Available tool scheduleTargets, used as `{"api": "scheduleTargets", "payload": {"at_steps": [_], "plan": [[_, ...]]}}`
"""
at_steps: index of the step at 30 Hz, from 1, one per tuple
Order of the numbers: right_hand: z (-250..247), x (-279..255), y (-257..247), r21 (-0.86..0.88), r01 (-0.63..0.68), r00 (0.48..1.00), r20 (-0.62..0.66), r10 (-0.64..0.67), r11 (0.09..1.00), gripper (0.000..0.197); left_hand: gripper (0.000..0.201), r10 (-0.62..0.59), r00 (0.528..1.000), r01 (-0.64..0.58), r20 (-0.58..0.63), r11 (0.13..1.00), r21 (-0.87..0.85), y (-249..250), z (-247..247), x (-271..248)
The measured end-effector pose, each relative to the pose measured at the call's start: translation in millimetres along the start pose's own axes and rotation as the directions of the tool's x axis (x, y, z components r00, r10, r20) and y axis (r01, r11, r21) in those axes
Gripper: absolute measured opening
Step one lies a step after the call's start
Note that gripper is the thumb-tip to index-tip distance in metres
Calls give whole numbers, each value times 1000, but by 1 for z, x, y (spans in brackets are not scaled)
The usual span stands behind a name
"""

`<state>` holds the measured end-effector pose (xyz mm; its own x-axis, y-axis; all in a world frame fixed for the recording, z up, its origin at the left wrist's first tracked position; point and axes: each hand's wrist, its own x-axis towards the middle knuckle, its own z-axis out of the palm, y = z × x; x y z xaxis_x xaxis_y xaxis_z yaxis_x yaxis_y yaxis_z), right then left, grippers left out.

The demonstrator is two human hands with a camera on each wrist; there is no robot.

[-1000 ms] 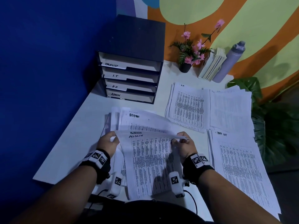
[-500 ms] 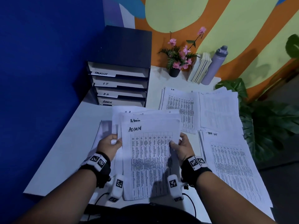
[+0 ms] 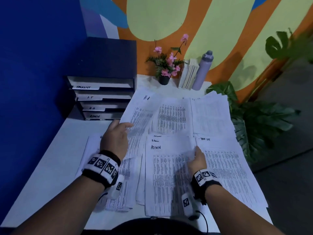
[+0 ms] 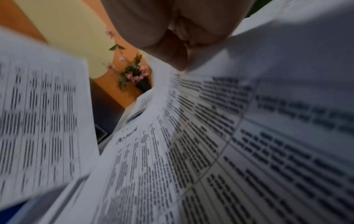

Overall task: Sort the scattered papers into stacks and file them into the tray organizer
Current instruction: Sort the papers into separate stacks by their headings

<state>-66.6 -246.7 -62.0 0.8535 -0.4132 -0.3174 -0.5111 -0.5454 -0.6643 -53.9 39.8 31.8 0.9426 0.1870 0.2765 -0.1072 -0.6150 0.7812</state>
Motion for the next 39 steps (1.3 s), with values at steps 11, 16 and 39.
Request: {"api": "scheduleTargets", "payload": {"at_steps": [11,16,39], "plan": [[-21,-9,-63,318,213,908,284,-307,924,77,24,-60,998,45,-36,946,-321,46,8,16],[-16,0,-50,252,85,907,382,-179,964,62,40,-305,946,323,109,897,-300,15,29,6],[-10,127,-72,-138,132,990,61,-124,982,46,60,-681,684,502,261,699,509,-106,33,-61]]}}
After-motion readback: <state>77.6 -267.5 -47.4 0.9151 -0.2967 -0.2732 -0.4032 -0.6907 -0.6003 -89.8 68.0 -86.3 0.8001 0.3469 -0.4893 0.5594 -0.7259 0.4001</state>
